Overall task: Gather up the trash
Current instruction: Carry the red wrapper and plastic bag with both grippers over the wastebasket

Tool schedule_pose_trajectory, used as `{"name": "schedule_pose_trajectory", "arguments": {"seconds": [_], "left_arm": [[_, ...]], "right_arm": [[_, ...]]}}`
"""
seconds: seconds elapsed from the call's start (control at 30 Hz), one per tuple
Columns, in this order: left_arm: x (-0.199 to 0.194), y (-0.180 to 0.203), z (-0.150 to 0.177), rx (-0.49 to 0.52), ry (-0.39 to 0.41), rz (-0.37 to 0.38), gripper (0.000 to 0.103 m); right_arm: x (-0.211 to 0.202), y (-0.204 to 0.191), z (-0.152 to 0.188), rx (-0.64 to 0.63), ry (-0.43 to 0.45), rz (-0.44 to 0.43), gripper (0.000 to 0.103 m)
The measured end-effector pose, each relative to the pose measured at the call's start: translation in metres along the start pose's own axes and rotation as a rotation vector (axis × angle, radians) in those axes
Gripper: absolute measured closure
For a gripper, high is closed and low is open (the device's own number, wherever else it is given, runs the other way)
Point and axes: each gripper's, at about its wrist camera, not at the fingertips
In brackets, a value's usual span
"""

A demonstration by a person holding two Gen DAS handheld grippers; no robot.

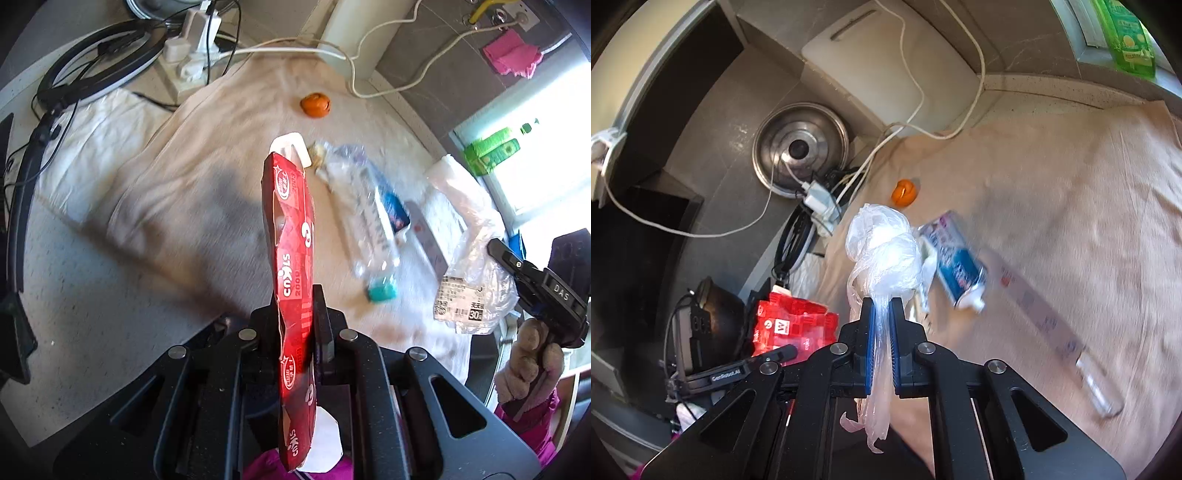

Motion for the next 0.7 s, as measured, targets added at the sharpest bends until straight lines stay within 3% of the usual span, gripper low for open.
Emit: {"name": "schedule_pose_trajectory", "arguments": {"seconds": [0.7], "left_arm": [[0.017, -0.019, 0.098, 0.074, -0.158, 0.054, 0.093]], "right_arm": [[0.004, -0.025, 0.145, 0.004, -0.078, 0.039, 0.097]]}}
Point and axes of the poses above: each gripper's, at about its wrist camera, not at the fingertips, and x roughly the way its jaws point, y to its right, z to its underside, and after that the axes turned 9 degrees about x, right-handed
